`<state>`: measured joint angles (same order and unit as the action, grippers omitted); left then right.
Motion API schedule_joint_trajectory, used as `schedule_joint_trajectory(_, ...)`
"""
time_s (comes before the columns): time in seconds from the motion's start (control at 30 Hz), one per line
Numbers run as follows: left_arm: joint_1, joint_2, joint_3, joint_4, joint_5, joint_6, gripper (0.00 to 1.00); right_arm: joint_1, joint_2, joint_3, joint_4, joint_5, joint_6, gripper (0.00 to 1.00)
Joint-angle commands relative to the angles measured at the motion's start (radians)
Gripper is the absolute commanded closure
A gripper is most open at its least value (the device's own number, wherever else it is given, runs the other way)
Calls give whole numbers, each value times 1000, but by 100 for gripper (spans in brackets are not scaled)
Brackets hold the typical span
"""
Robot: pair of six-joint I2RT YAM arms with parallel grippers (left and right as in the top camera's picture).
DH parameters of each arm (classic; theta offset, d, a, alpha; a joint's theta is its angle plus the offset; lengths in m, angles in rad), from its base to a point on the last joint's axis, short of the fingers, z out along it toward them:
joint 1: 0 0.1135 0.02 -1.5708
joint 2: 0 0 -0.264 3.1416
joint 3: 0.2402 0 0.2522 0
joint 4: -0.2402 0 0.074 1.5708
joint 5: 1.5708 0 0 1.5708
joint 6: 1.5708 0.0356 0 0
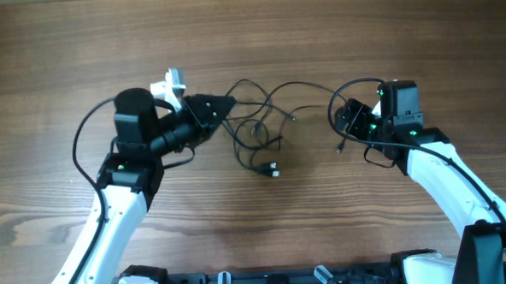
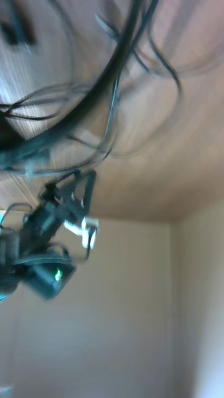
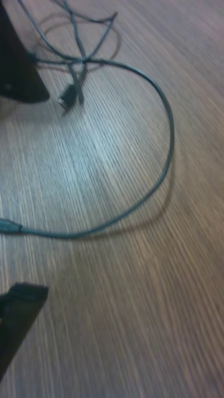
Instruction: Untangle cables
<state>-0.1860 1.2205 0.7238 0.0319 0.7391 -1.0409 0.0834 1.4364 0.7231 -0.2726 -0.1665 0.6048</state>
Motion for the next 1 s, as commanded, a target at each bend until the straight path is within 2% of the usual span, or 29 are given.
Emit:
schedule_joint_trajectory(0.0, -74, 12, -4, -173, -204, 14, 16, 0, 2, 8, 13, -93, -29, 0)
schedule_joint_trajectory(0.03, -90, 17, -4, -235, -266, 15, 5, 0, 2, 8, 15, -113, -30, 0)
schedule_joint_trajectory(0.07, -106, 21, -4, -300, -329, 15, 0, 0, 2, 8, 17, -130, -30, 0)
schedule_joint_trajectory(0.17, -143, 31, -4, -514, -494, -21, 0, 0, 2, 8, 18, -191, -77, 0)
schedule_joint_trajectory(0.27, -150, 31, -4, -649, -513, -22, 0, 0, 2, 8, 19, -242, -140, 0)
schedule_joint_trajectory(0.43, -150, 29, 14, -609, -503, -10, 0, 2, 2, 8, 49, -412, -253, 4)
schedule_joint_trajectory(0.47, -150, 29, 27, -589, -483, 18, 0, 2, 2, 8, 59, -470, -286, 5)
schedule_joint_trajectory(0.53, -150, 29, 83, -499, -374, 174, 0, 6, 2, 8, 101, -640, -377, 8)
schedule_joint_trajectory(0.57, -150, 28, 118, -468, -346, 209, 0, 13, 2, 8, 117, -691, -397, 7)
schedule_joint_trajectory(0.67, -150, 22, 177, -466, -447, 222, 0, 62, 2, 8, 145, -780, -411, 7)
schedule_joint_trajectory(0.73, -149, 16, 182, -479, -618, 176, 0, 139, 2, 8, 140, -785, -449, 7)
schedule_joint_trajectory(0.8, -138, 17, 182, -557, -782, 33, 0, 234, 2, 8, 137, -747, -451, 8)
schedule_joint_trajectory(0.87, -114, 17, 182, -649, -839, -65, 0, 326, 2, 8, 137, -690, -452, 9)
schedule_joint_trajectory(0.97, -75, 19, 180, -741, -842, -102, 0, 448, 2, 8, 137, -619, -469, 11)
